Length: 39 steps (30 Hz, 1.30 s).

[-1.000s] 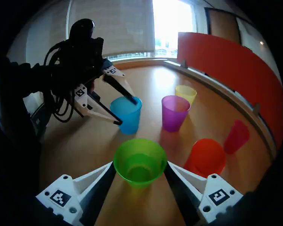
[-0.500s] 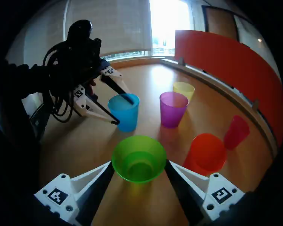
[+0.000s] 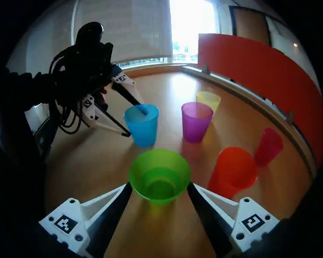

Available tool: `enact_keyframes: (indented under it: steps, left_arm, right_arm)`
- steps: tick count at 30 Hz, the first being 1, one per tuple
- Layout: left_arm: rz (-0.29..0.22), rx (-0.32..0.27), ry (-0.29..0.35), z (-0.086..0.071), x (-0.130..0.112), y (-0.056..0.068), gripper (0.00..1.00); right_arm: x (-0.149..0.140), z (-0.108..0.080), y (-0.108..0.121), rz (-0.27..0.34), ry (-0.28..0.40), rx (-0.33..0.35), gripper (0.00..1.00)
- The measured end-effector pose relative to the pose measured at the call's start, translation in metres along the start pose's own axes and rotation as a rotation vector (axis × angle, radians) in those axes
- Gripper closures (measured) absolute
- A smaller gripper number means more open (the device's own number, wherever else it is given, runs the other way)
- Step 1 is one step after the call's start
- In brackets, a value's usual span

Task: Pour water

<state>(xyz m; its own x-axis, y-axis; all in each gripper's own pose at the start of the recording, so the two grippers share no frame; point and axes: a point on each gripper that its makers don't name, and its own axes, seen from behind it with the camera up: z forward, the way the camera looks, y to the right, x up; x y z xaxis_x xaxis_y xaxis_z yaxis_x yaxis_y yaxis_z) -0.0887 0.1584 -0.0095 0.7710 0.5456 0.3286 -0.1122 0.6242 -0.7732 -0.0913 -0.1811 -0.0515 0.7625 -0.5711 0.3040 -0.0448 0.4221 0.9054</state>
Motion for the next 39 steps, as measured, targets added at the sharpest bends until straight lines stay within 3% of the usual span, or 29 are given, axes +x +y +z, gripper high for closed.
enact_keyframes:
  steps: [16,23,32,39]
  left_arm:
    - [-0.031,0.08,-0.009,-0.033,-0.015,-0.018,0.07]
    - [-0.064,0.148,-0.014,-0.051,-0.025,-0.03,0.07]
    - [-0.125,0.224,0.011,-0.071,-0.035,-0.04,0.07]
    - [-0.178,0.315,0.066,-0.091,-0.028,-0.062,0.07]
  right_arm:
    - [-0.018,-0.034,0.007,0.063,0.001,-0.083,0.0]
    - [-0.027,-0.053,0.016,0.152,0.017,-0.151,0.0]
    - [-0.039,-0.079,0.036,0.218,0.034,-0.282,0.01]
    - [-0.039,-0.1,0.053,0.268,0.073,-0.393,0.0]
